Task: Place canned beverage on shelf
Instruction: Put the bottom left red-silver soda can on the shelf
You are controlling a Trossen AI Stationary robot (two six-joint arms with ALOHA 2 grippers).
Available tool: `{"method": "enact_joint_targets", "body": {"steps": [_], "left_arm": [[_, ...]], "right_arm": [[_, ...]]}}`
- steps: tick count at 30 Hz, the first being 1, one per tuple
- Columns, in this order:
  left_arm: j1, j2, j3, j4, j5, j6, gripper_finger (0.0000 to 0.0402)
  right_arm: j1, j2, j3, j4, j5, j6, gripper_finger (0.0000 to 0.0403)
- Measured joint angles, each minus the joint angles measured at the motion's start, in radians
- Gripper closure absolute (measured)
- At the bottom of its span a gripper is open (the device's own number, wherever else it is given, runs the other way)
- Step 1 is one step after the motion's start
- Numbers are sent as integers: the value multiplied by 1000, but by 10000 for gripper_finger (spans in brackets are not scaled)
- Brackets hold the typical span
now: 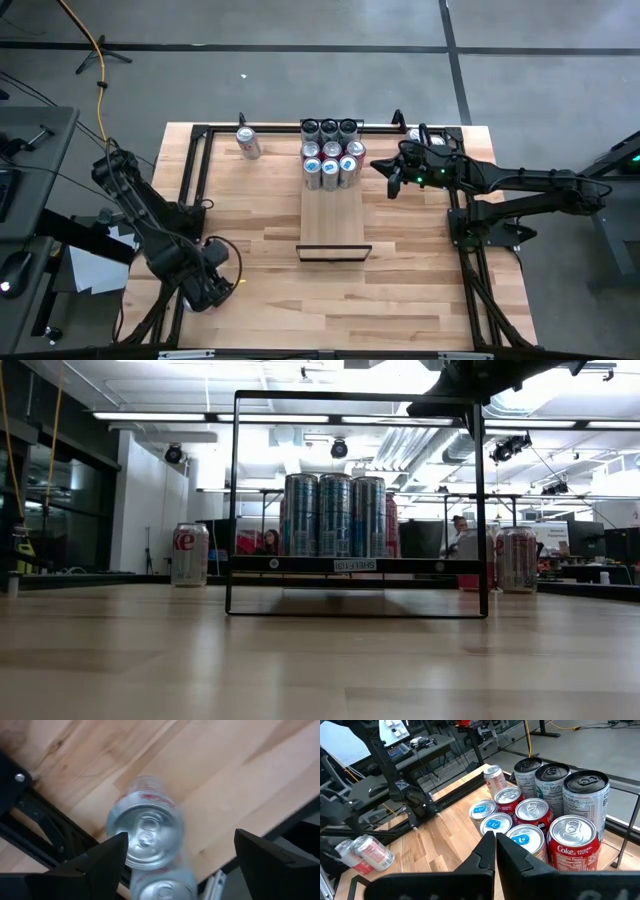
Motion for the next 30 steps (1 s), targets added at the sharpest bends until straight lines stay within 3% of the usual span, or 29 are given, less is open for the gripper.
{"method": "enact_joint_targets", "body": {"steps": [8,14,30], "left_arm": [[0,-1,23,-147,0,2,92],[0,0,-27,-41,12,46,92],[0,0,-84,-33,12,17,92]], "right_arm": [[0,0,0,0,2,0,402],[0,0,0,0,2,17,402],[0,0,0,-1,2,10,402]]}}
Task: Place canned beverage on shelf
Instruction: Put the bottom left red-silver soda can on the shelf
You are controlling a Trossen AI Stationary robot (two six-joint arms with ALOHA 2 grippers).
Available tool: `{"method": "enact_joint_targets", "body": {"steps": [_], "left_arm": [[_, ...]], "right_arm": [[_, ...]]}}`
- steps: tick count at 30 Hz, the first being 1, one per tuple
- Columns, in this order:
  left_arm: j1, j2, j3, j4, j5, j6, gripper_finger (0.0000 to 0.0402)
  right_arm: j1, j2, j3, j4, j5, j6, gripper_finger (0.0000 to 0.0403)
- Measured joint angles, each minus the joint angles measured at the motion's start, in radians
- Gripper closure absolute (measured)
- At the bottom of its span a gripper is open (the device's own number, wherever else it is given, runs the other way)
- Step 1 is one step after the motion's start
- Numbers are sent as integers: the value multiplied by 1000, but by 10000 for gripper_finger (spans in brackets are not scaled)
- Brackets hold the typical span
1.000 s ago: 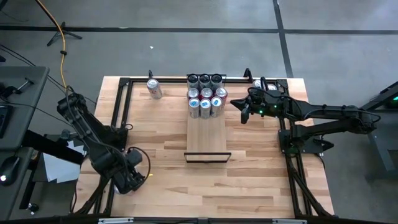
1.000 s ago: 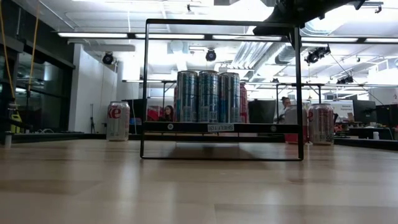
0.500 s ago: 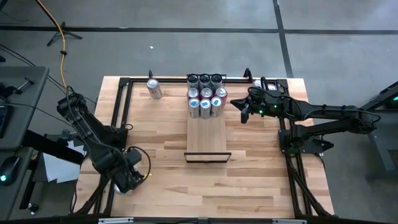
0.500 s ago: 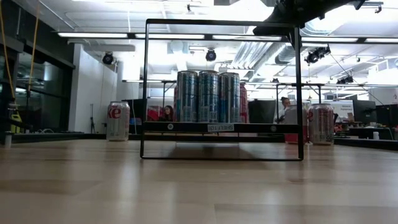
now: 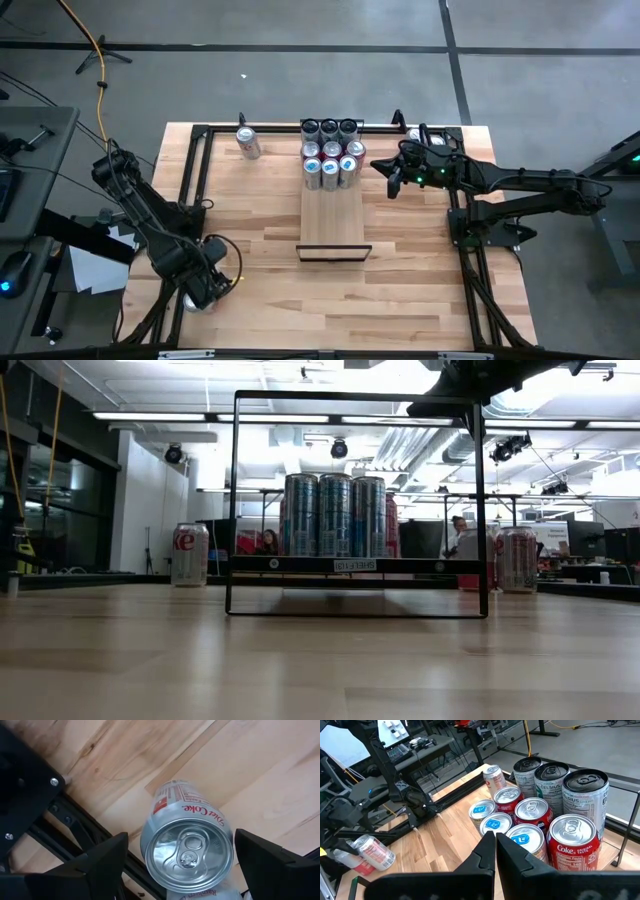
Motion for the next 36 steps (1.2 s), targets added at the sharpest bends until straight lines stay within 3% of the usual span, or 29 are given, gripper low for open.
{"method": "enact_joint_targets", "body": {"steps": [11,18,29,36], "left_arm": [[0,0,-1,9,100,-5,92],[0,2,-86,88,171,-26,92],[1,2,-114,115,167,-13,92],[1,2,-114,114,39,4,92]], "right_arm": [[0,0,0,0,0,0,402],[0,0,0,0,0,7,402],[0,0,0,0,0,8,402],[0,0,0,0,9,8,402]]}}
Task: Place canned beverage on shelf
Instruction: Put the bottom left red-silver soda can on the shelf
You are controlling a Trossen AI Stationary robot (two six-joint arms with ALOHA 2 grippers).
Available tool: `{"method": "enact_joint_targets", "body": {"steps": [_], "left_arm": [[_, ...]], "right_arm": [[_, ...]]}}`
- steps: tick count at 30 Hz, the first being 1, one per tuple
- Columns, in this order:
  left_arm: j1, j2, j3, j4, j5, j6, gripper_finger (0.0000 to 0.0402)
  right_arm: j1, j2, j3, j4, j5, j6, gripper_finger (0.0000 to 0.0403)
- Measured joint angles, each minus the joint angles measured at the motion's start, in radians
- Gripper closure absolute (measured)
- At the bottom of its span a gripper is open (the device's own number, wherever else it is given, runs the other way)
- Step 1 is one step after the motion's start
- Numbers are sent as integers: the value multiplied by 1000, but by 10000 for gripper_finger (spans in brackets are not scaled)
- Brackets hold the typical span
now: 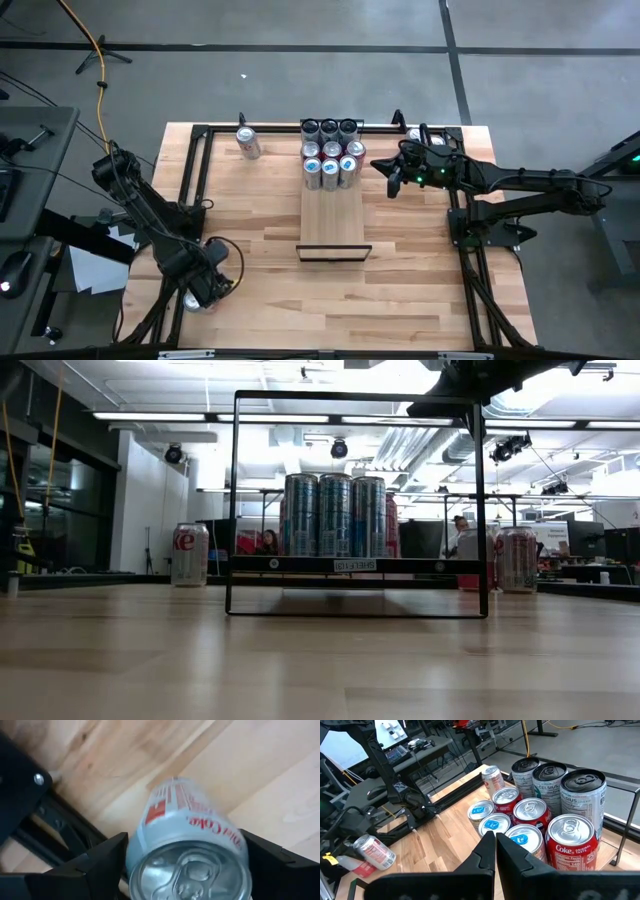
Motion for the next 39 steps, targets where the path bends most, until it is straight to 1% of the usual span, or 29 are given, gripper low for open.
{"method": "enact_joint_targets", "body": {"steps": [4,8,11,14,18,19,29,34,39], "left_arm": [[0,0,0,0,-9,0,92],[0,0,0,0,29,2,92],[0,0,0,0,36,11,99],[0,0,1,1,36,27,127],[0,-2,4,-2,39,20,180],[0,-3,4,-2,42,20,184],[6,-3,4,0,54,18,184],[26,-23,3,-1,57,48,184],[61,-73,24,1,6,90,185]], "right_arm": [[0,0,0,0,0,0,402],[0,0,0,0,1,0,402],[0,0,0,0,1,0,402],[0,0,0,0,1,0,402],[0,0,0,0,1,0,402],[0,0,0,0,1,0,402],[0,0,0,-1,1,15,402],[0,0,0,-2,1,27,402],[0,0,0,-5,1,30,402]]}}
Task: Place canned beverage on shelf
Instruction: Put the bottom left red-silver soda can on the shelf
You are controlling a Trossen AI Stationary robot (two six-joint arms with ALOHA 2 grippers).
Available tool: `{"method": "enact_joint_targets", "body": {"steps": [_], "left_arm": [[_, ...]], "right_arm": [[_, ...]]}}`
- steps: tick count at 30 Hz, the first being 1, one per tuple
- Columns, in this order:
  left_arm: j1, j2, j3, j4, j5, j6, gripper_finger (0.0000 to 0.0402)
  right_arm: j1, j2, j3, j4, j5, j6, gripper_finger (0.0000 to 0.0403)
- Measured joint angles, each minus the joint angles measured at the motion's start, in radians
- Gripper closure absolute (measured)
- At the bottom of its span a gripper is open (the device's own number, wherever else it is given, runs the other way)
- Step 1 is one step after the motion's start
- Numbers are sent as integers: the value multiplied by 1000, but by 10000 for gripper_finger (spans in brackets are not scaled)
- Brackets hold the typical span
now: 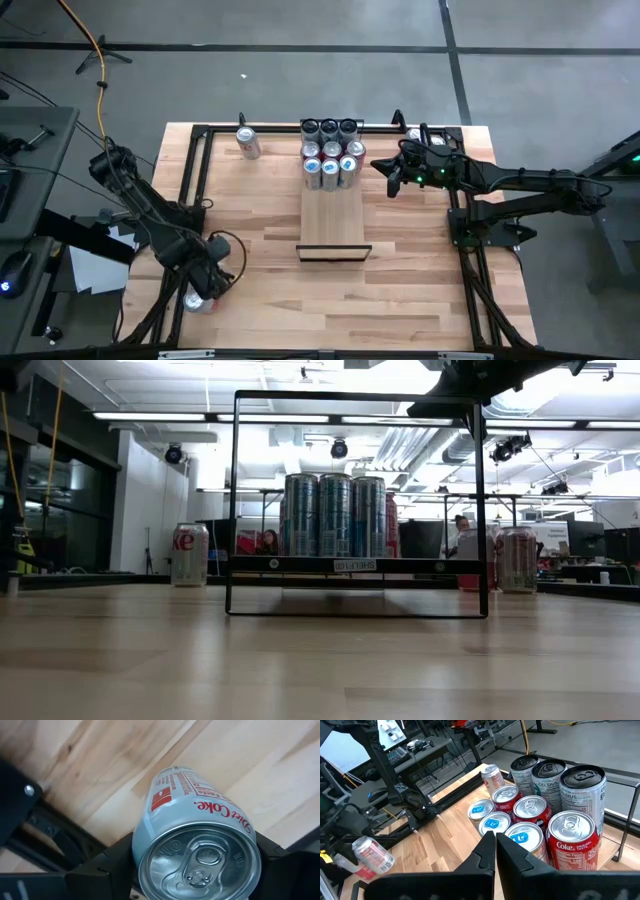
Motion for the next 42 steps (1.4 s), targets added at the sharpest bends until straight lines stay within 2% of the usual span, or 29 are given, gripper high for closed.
{"method": "enact_joint_targets", "body": {"steps": [6,13,20,24,28,32,37,42], "left_arm": [[71,-72,53,-6,-64,88,185],[206,-142,171,-41,-151,267,185],[409,-149,361,-151,-263,542,185],[561,-127,458,-150,-291,741,185],[703,-67,525,-149,-253,945,185],[799,32,570,-106,-185,1133,185],[845,190,647,-35,-148,1279,185],[853,363,753,-62,-147,1360,185]], "right_arm": [[0,0,0,0,0,0,402],[0,0,0,0,0,0,402],[0,0,0,-1,0,0,402],[0,0,0,-6,0,23,402],[0,0,0,-62,0,53,402],[0,0,0,-147,0,87,402],[0,0,0,-179,0,140,402],[0,-9,0,-176,0,108,402]]}}
